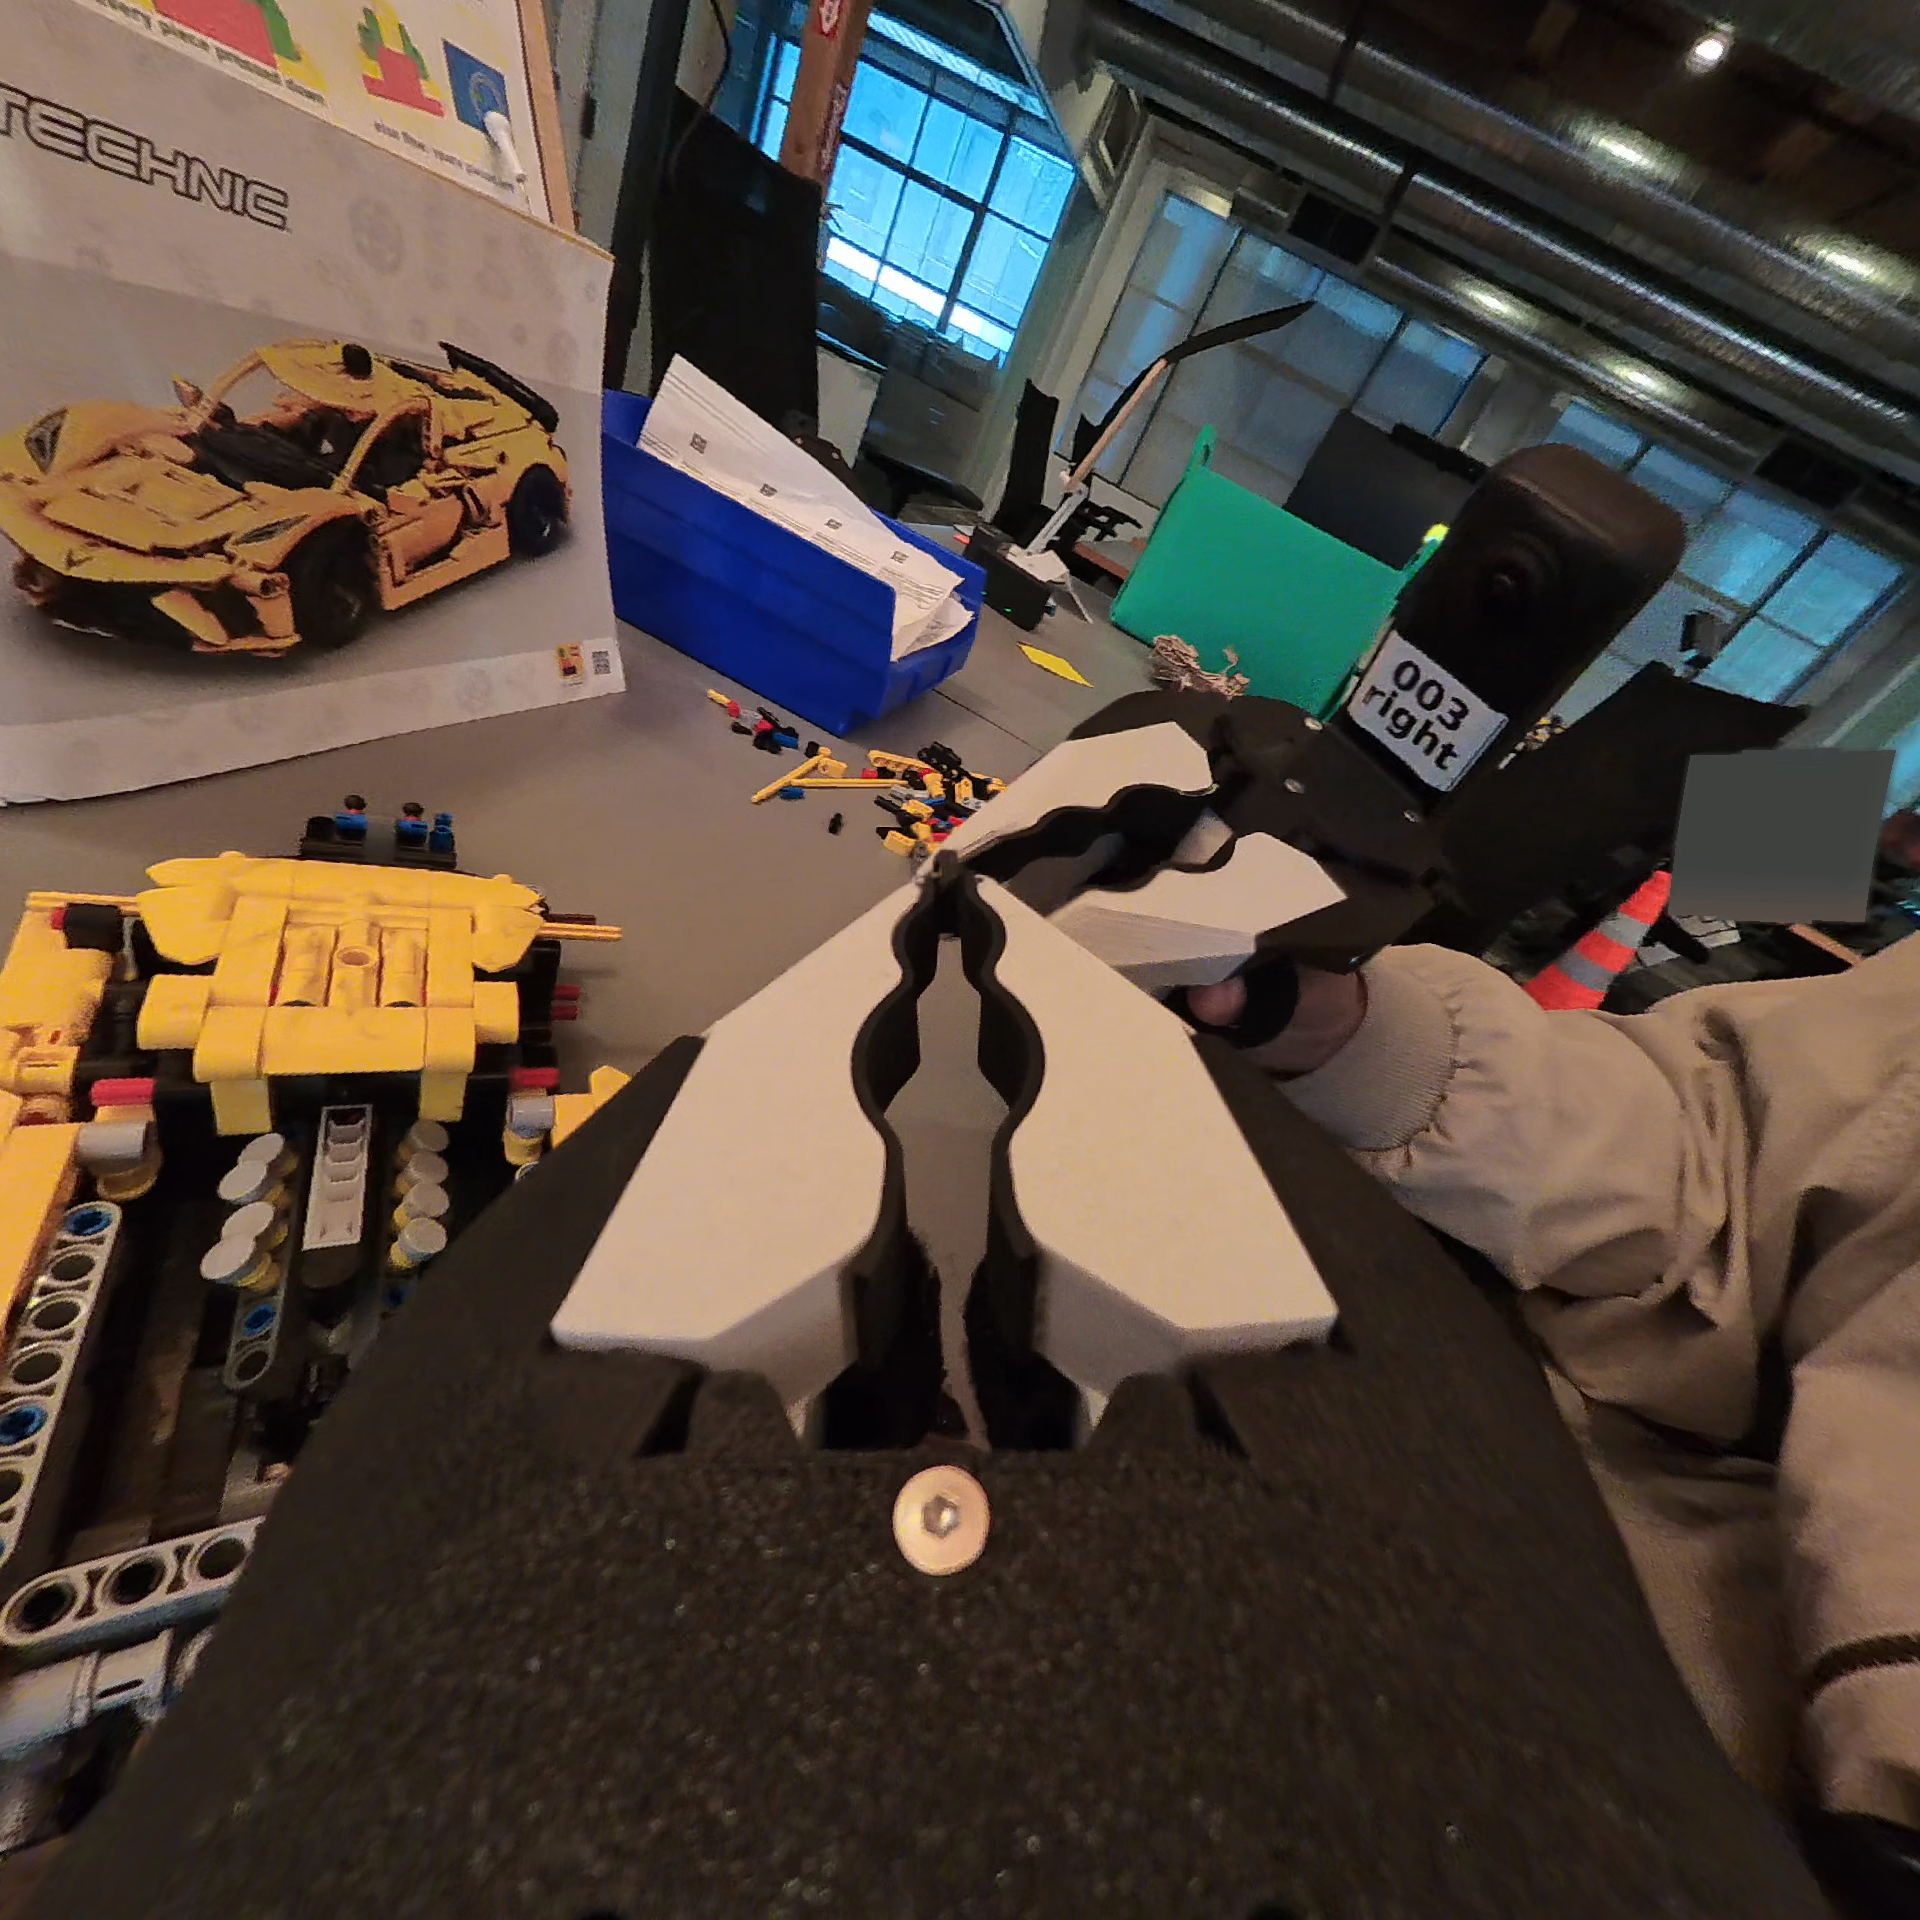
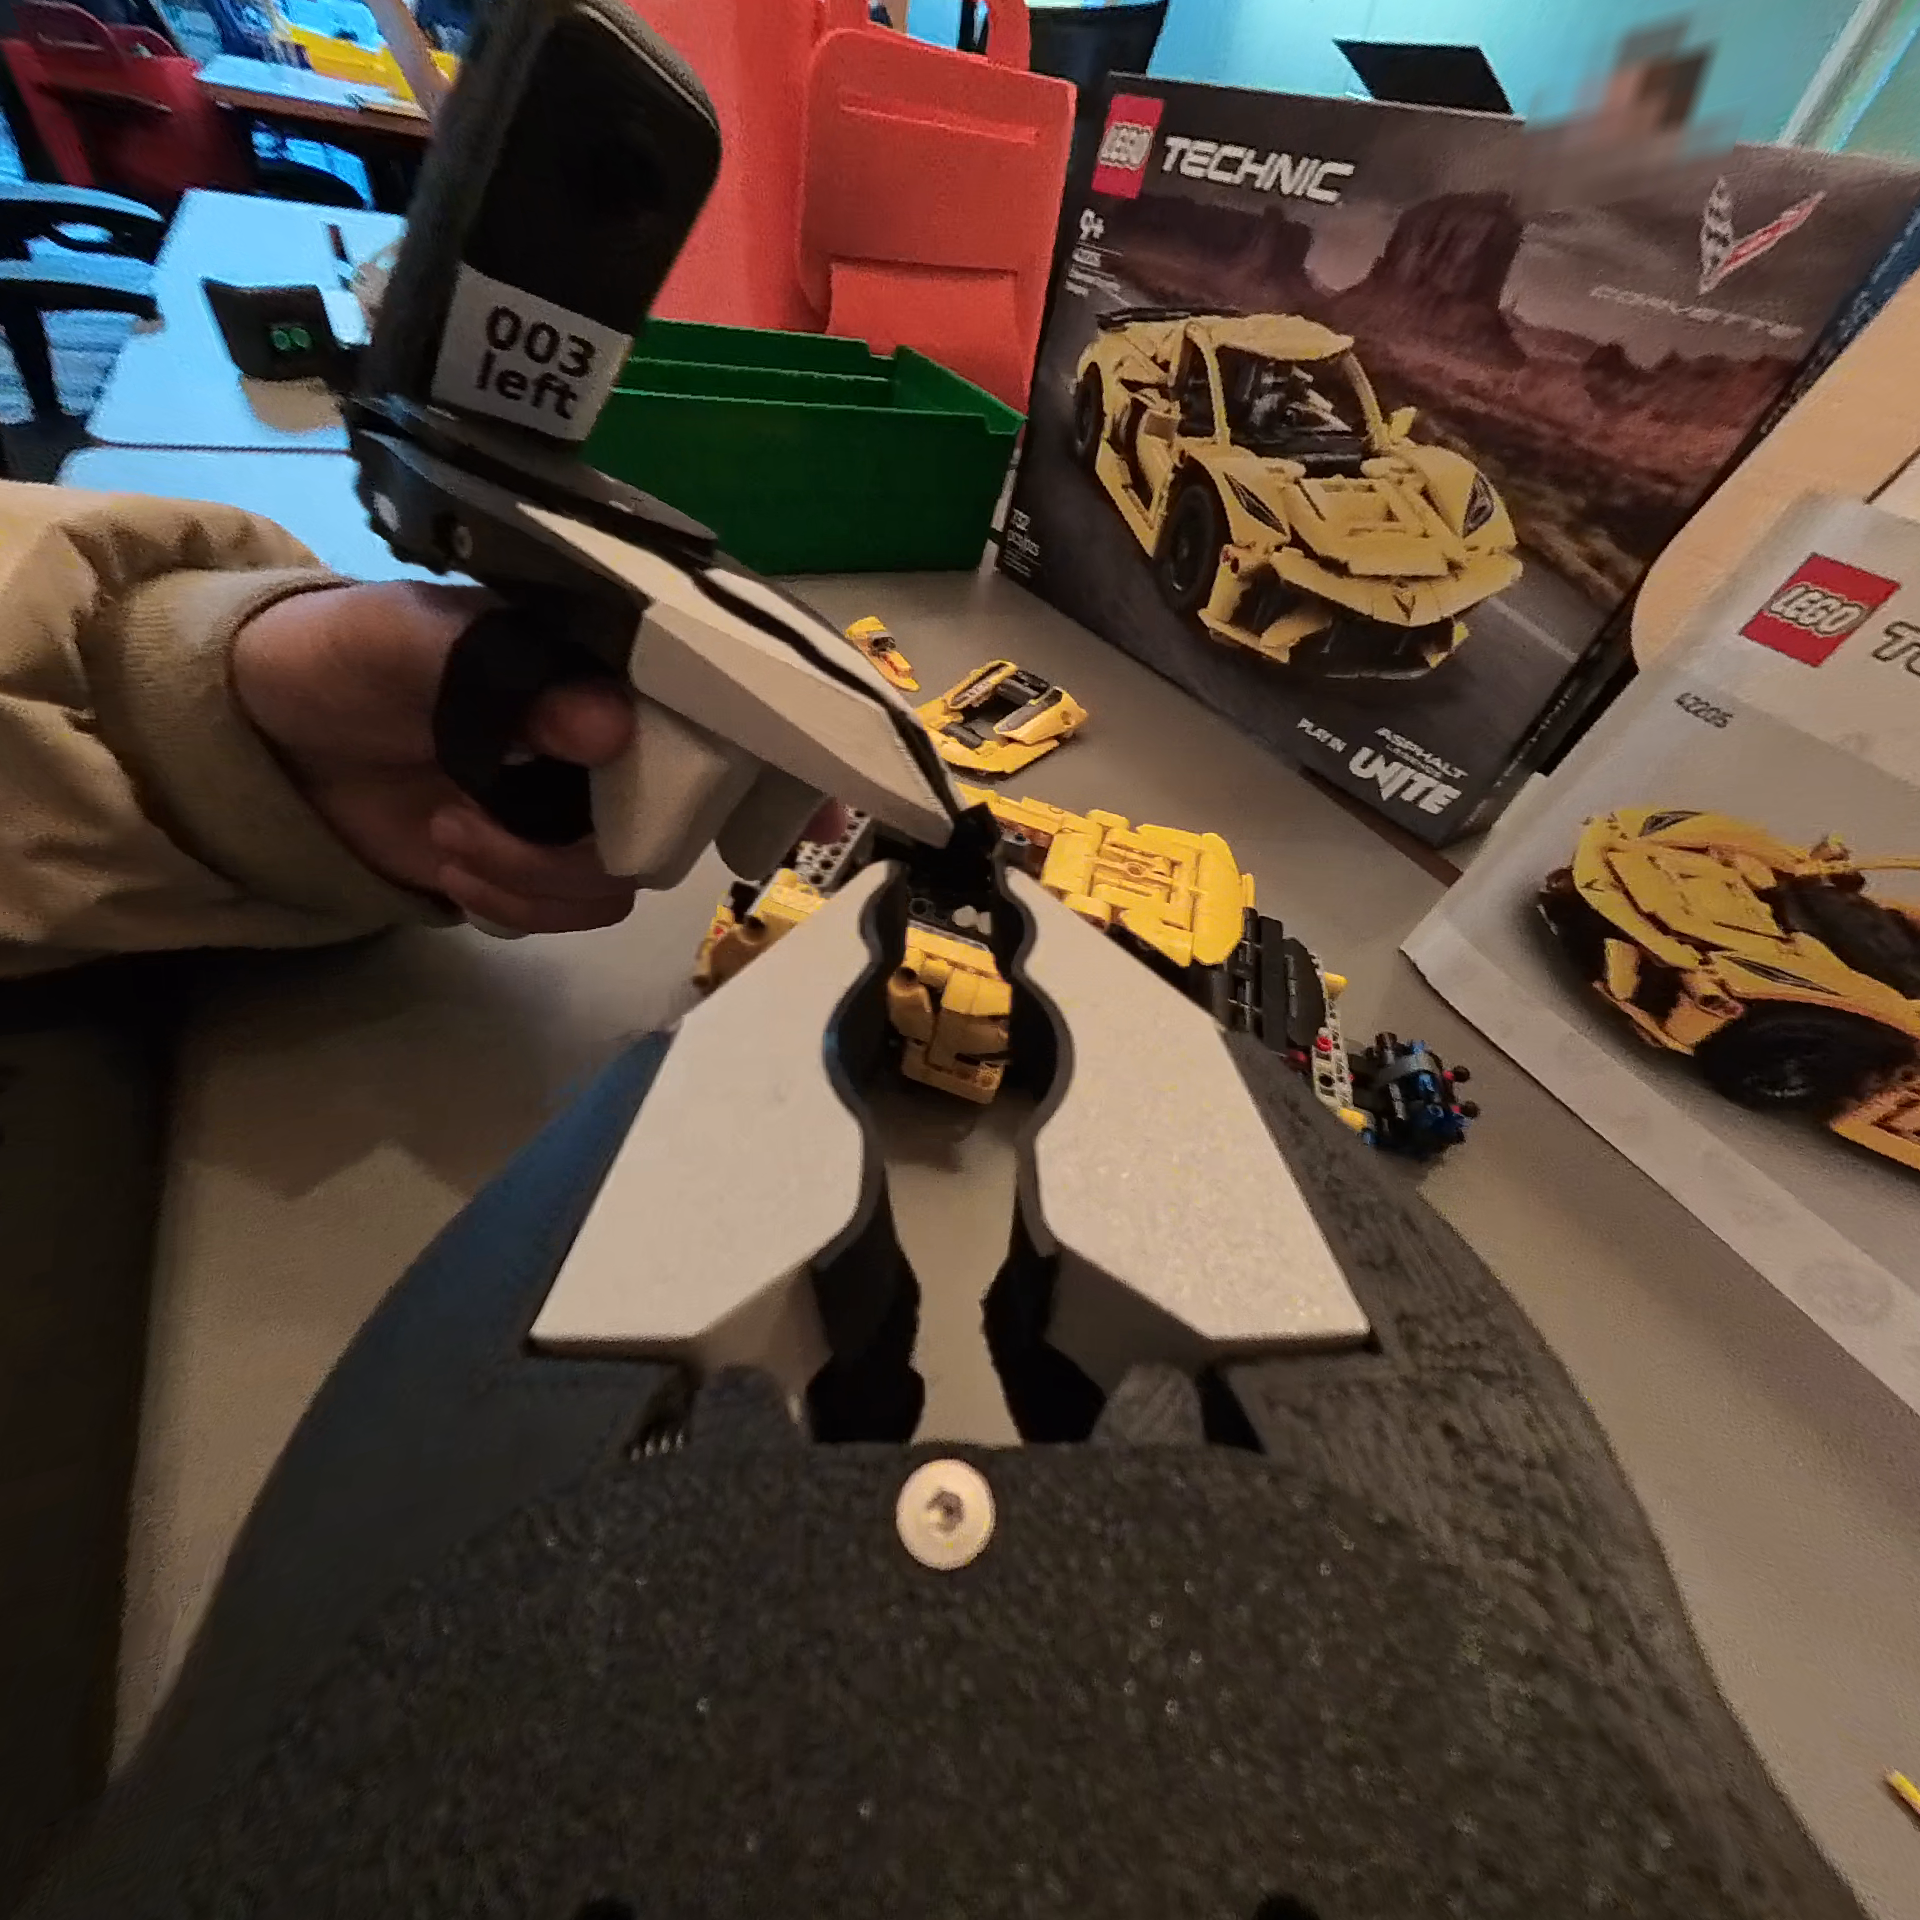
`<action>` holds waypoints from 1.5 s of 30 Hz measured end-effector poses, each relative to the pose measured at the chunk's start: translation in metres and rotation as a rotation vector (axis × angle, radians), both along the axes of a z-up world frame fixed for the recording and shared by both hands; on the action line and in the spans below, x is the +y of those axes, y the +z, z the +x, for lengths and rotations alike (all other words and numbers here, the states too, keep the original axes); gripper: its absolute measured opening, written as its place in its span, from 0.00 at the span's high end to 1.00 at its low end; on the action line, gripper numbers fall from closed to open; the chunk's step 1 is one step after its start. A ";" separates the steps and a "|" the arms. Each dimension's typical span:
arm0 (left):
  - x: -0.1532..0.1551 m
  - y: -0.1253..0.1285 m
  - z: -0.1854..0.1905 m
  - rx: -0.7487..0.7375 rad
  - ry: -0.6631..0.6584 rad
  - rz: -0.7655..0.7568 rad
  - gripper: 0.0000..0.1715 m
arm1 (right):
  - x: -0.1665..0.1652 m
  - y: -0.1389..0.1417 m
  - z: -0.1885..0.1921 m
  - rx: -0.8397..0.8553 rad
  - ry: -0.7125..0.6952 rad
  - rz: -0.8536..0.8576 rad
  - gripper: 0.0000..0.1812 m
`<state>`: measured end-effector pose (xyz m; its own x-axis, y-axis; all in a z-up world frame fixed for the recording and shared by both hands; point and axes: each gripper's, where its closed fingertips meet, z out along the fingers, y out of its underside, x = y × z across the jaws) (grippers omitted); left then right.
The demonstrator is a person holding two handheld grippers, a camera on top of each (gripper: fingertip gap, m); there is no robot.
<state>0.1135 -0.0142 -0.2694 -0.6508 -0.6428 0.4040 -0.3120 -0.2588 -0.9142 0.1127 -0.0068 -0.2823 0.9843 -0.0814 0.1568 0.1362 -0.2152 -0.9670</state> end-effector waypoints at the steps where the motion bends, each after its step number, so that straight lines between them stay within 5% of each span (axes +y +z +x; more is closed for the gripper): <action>1: 0.000 -0.001 0.001 0.001 0.010 0.006 0.99 | -0.001 0.000 0.002 -0.020 -0.019 -0.006 0.94; 8: 0.005 -0.018 0.011 0.010 0.157 0.181 0.99 | 0.003 -0.016 0.015 -0.216 -0.157 -0.172 0.95; 16: 0.025 -0.026 0.020 0.120 0.331 0.121 0.99 | 0.009 0.004 0.007 -0.641 -0.325 -0.206 0.96; 19: 0.034 -0.018 0.020 0.145 0.315 -0.052 0.99 | 0.012 -0.004 0.006 -0.581 -0.289 -0.212 0.95; 25: 0.037 -0.014 0.017 0.189 0.201 -0.185 0.99 | -0.004 -0.001 0.014 -0.140 -0.098 -0.062 0.95; 28: 0.018 -0.002 0.009 0.161 0.067 -0.239 0.99 | -0.052 -0.031 0.048 0.051 -0.073 -0.259 0.95; 30: 0.007 -0.002 0.005 0.132 0.042 -0.178 0.99 | -0.111 -0.066 0.076 0.232 -0.160 -0.501 0.95; 32: -0.014 0.000 -0.005 0.096 -0.049 -0.111 0.99 | -0.173 -0.079 0.104 0.229 -0.312 -0.611 0.95; 34: -0.038 -0.007 -0.013 0.082 -0.125 -0.021 0.99 | -0.216 -0.081 0.116 0.211 -0.406 -0.631 0.95; 36: -0.063 -0.022 -0.013 0.097 -0.170 0.118 0.99 | -0.244 -0.086 0.121 0.231 -0.473 -0.664 0.84; 40: -0.101 -0.041 0.029 0.209 -0.092 0.349 0.99 | -0.270 -0.065 0.121 0.176 -0.560 -0.528 0.82; 45: -0.193 -0.064 0.084 0.379 -0.364 0.398 0.98 | -0.302 -0.059 0.109 0.189 -0.730 -0.365 0.87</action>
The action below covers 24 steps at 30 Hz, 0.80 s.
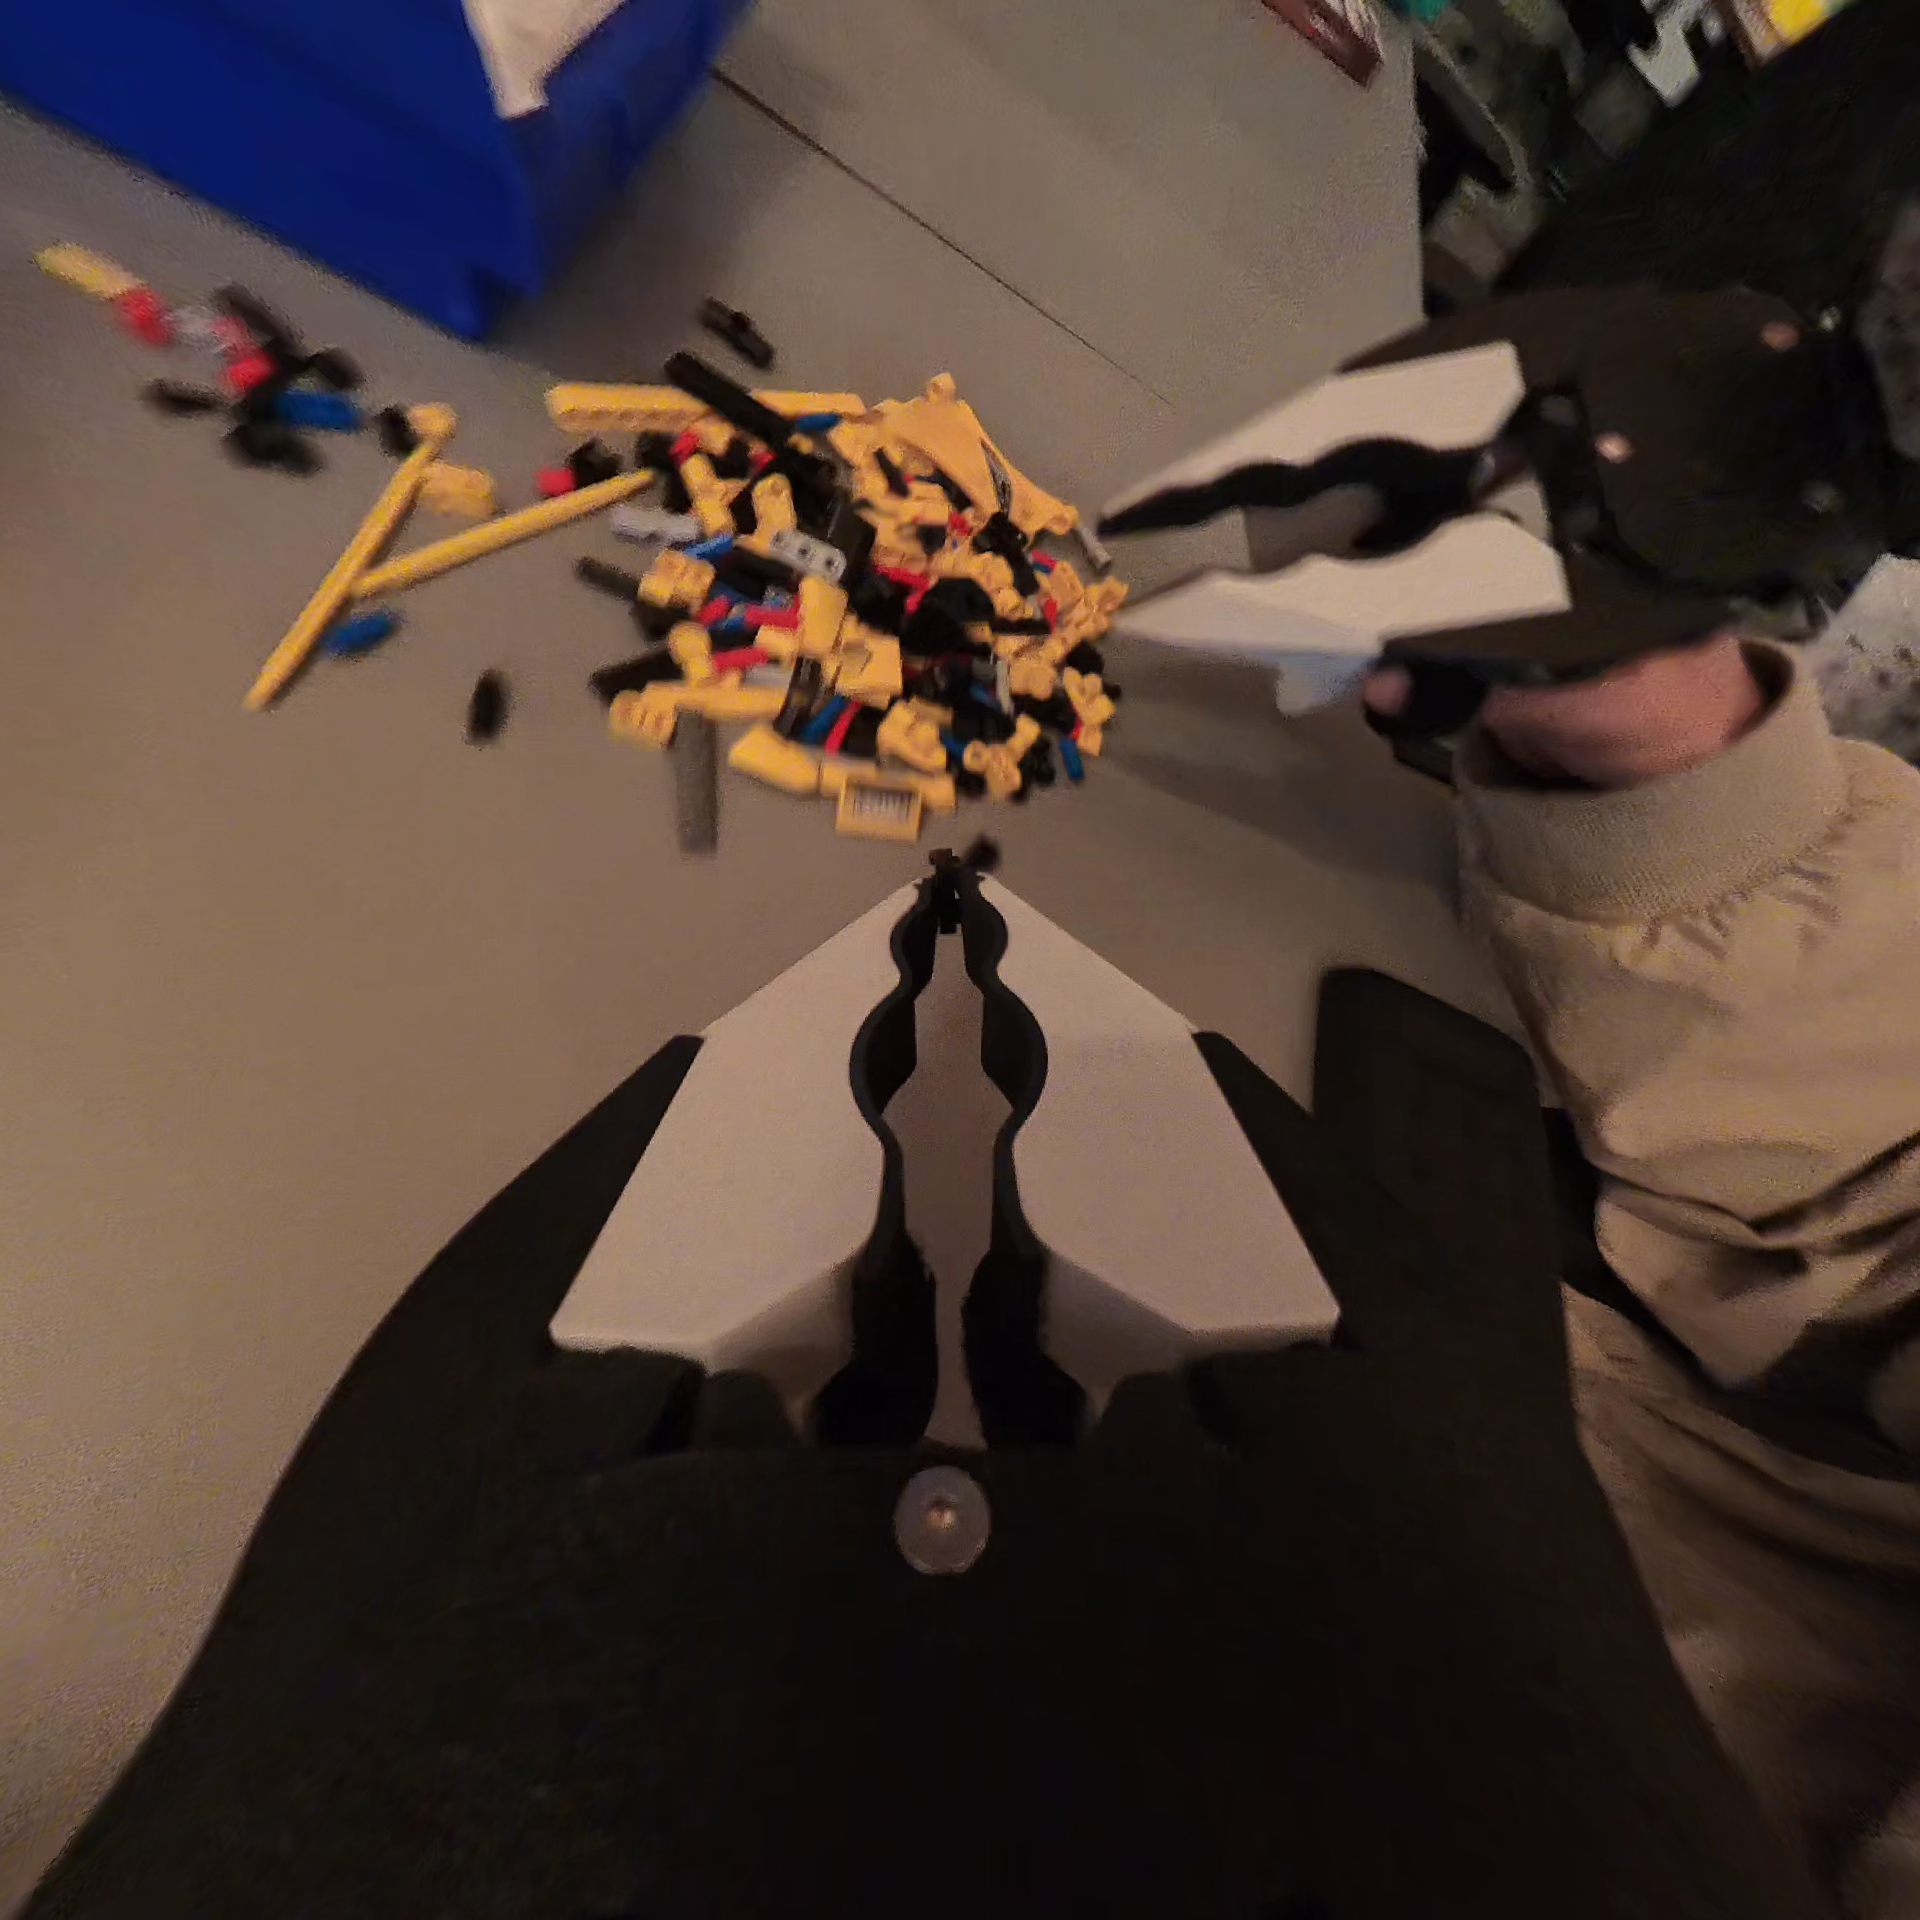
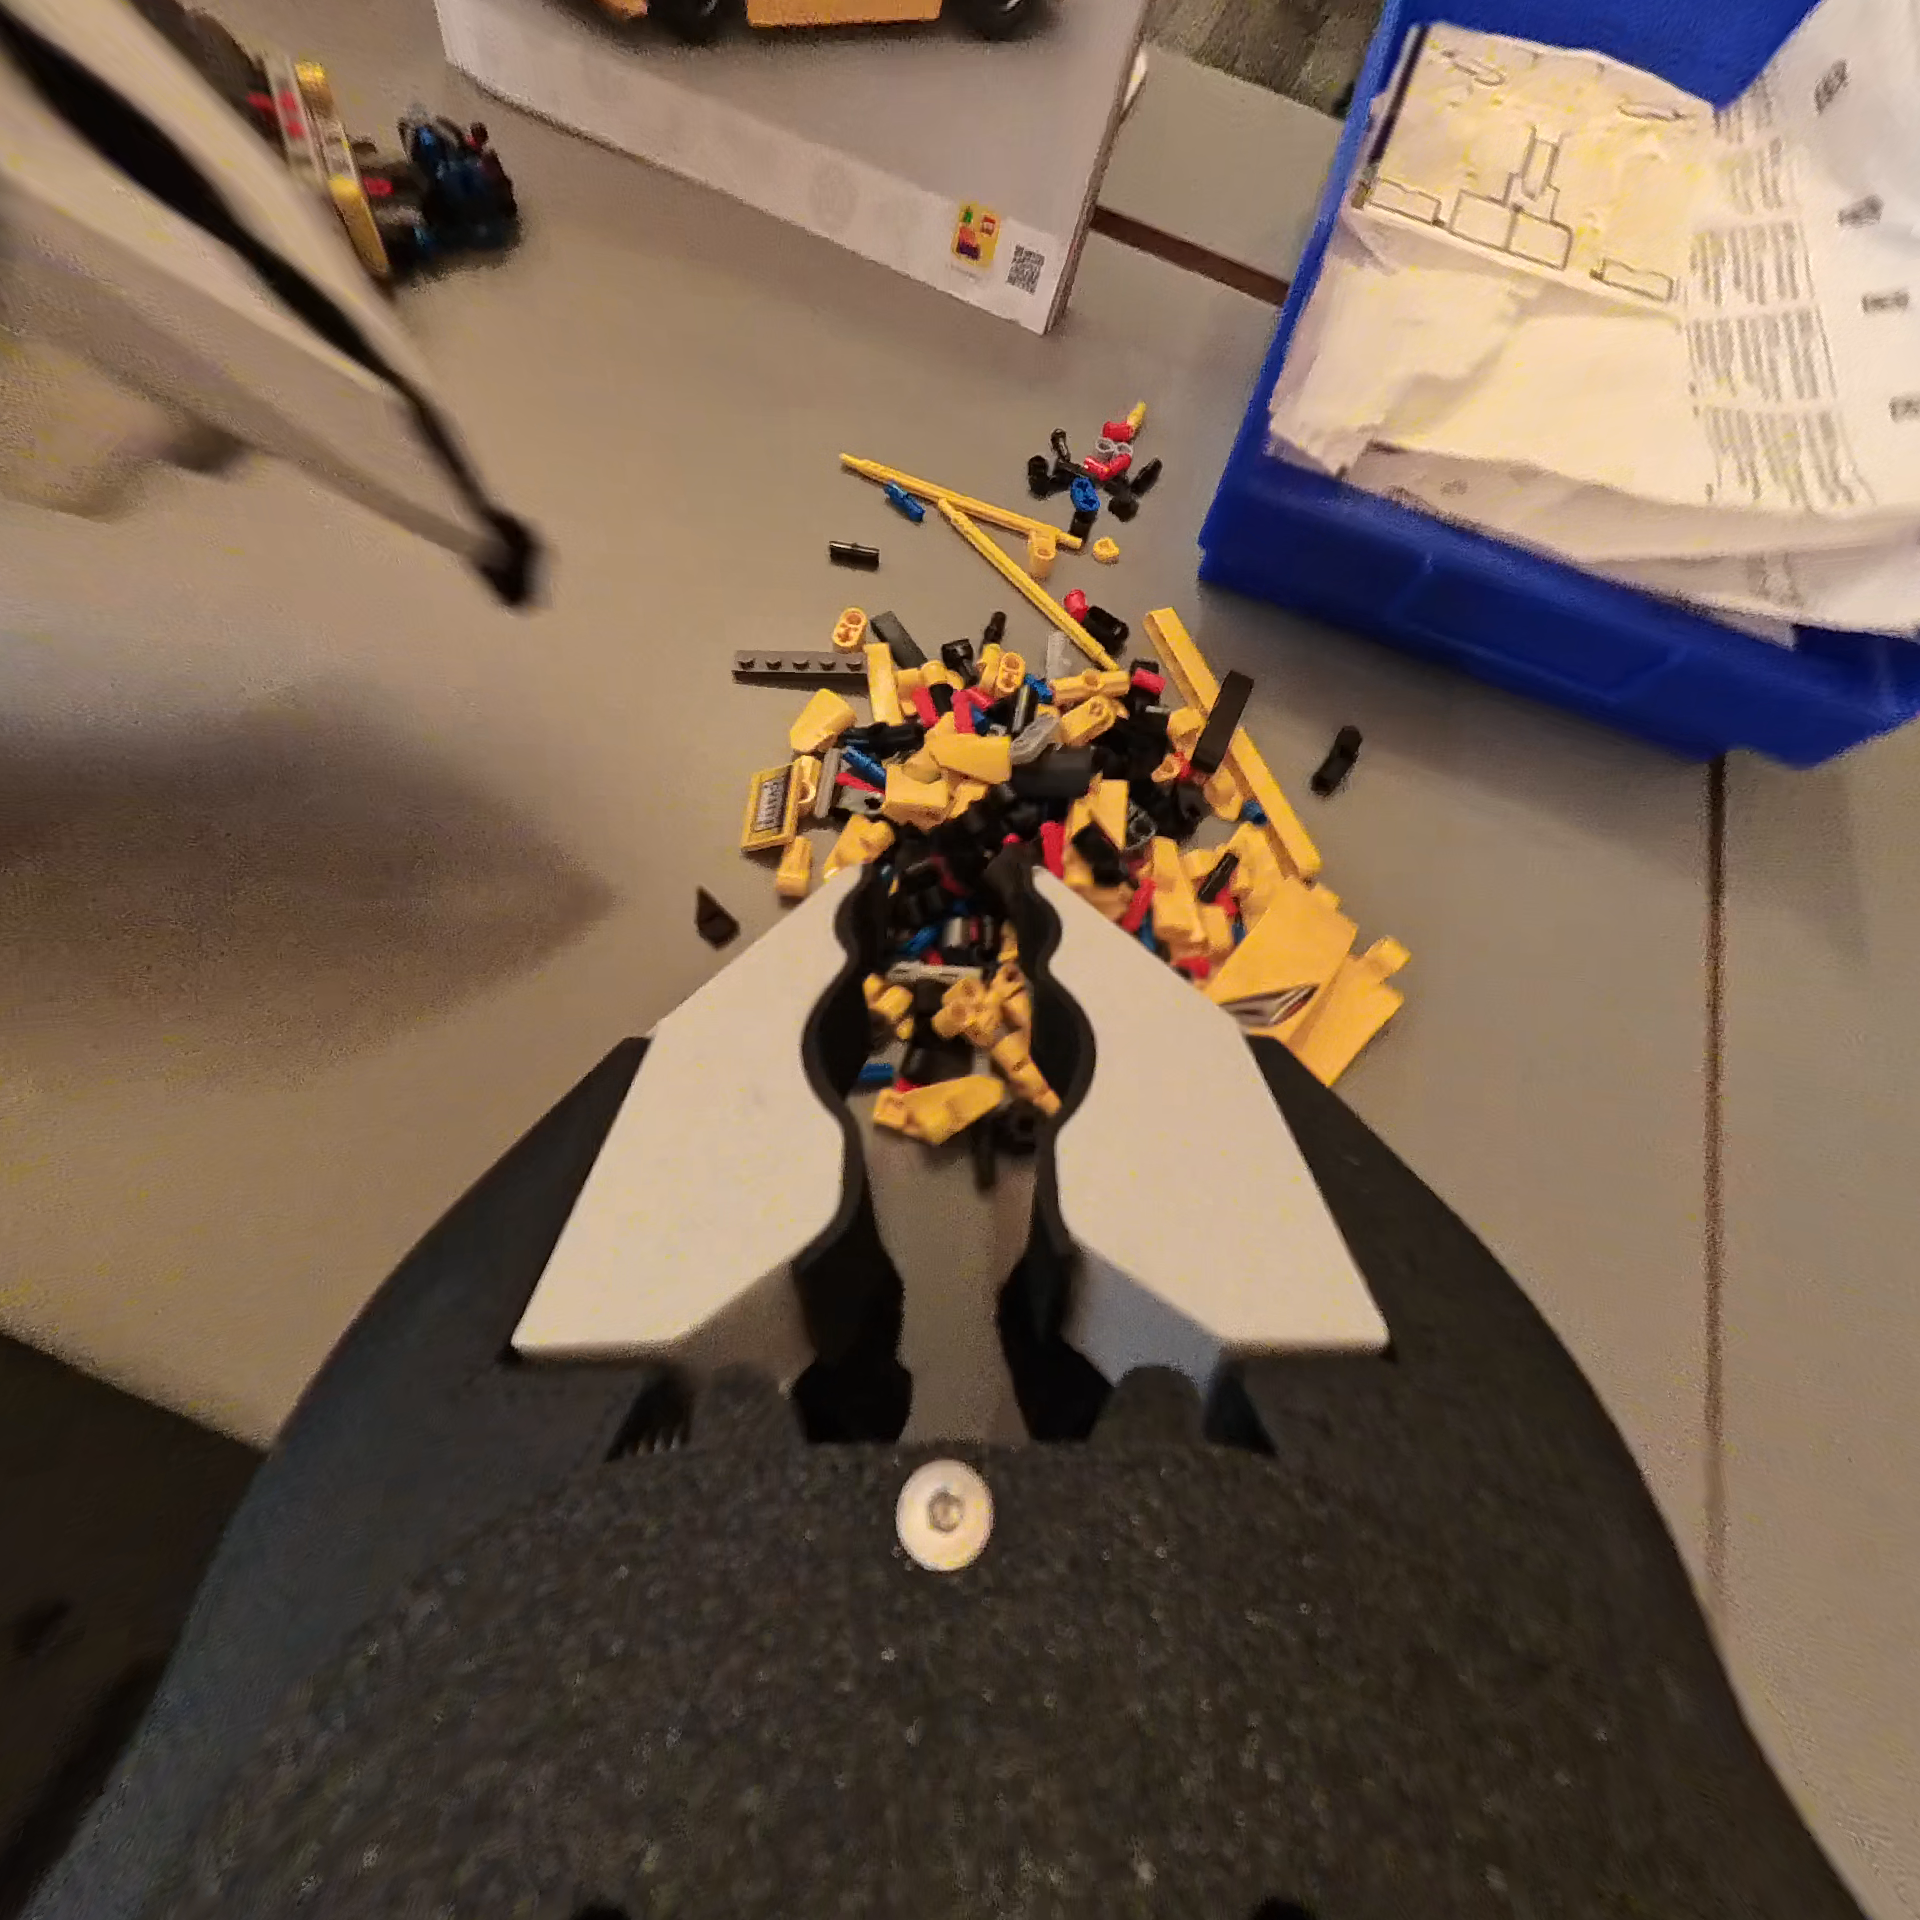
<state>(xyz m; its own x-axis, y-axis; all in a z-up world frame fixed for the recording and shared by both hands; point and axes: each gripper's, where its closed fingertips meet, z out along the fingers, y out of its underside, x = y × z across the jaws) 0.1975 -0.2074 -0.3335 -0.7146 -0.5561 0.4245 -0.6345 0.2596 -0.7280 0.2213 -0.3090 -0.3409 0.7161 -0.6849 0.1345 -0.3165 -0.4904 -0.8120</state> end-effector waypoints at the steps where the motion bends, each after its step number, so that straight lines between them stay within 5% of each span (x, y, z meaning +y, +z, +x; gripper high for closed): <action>1: -0.015 -0.007 0.013 0.001 -0.036 0.006 0.98 | 0.001 -0.001 -0.007 0.016 -0.010 0.051 0.87; 6: -0.060 -0.037 0.048 0.043 -0.120 0.082 0.96 | 0.016 -0.011 -0.048 0.107 0.041 0.263 0.89; 10: -0.046 -0.027 0.048 0.015 -0.106 0.120 0.79 | 0.025 -0.030 -0.063 0.144 0.118 0.174 0.86; 13: 0.002 0.017 0.025 -0.076 -0.075 0.093 0.79 | 0.047 -0.021 -0.072 0.147 0.188 0.178 0.86; 17: 0.109 0.052 -0.041 -0.243 0.061 0.176 0.79 | 0.111 0.003 -0.104 0.166 0.384 0.212 0.85; 20: 0.172 0.029 -0.102 -0.204 0.159 0.250 0.80 | 0.181 -0.004 -0.146 0.236 0.632 0.151 0.83; 24: 0.202 -0.017 -0.152 -0.139 0.259 0.318 0.85 | 0.249 -0.024 -0.164 0.290 0.781 0.116 0.83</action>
<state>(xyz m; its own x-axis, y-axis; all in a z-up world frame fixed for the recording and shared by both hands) 0.0456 -0.0051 -0.3505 -0.5720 -0.8124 0.1130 -0.6101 0.3293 -0.7207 0.0575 -0.0596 -0.3648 0.9854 0.0235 -0.1685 -0.1247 -0.5735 -0.8096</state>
